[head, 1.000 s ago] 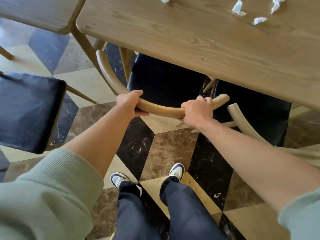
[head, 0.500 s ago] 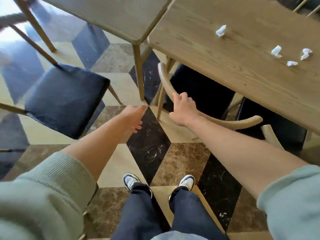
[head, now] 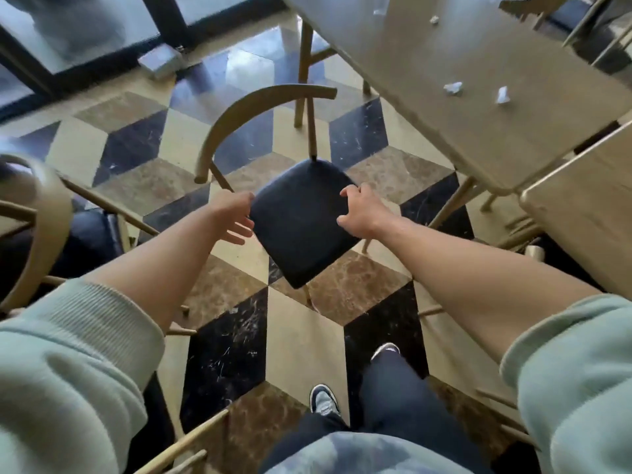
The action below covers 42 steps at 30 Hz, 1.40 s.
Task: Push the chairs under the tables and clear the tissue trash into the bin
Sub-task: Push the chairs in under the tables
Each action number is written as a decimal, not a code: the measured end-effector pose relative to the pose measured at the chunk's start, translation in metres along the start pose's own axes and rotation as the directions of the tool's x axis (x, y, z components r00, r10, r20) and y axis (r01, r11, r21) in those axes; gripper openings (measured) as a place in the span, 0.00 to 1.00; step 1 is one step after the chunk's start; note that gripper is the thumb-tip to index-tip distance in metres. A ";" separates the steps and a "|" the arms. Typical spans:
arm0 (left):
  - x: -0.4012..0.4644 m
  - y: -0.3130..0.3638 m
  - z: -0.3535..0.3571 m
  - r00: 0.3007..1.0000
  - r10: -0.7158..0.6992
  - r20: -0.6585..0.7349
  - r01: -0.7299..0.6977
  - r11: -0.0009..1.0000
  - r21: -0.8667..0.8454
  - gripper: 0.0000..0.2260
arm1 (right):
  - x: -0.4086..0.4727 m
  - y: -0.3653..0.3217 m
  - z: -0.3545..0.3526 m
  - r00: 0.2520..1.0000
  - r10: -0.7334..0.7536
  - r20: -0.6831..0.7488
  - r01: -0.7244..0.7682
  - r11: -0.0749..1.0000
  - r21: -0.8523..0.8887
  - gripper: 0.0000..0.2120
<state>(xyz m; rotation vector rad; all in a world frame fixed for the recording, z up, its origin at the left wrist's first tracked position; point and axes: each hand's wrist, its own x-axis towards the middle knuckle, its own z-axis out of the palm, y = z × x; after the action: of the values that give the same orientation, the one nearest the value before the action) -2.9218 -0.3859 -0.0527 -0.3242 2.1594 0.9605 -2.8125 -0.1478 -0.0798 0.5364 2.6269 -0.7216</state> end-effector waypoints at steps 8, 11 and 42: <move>0.126 0.069 -0.062 0.991 -0.062 -0.119 0.052 0.995 -0.087 0.17 | 0.180 -0.076 -0.014 0.990 -0.133 0.044 0.134 0.991 -0.010 0.29; 0.174 0.101 -0.078 0.968 -0.051 -0.247 0.047 0.999 -0.022 0.17 | 0.234 -0.100 -0.011 0.983 -0.128 0.128 0.120 0.990 0.067 0.29; 0.479 0.228 -0.175 0.915 0.331 0.230 -0.403 0.773 0.489 0.16 | 0.434 -0.339 0.085 0.849 0.123 0.515 -0.427 0.734 0.528 0.36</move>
<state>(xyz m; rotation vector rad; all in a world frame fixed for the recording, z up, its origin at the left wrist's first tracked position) -3.4586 -0.3252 -0.1946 0.4410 2.2996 0.5180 -3.3176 -0.3508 -0.1987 0.8138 1.7707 -1.4345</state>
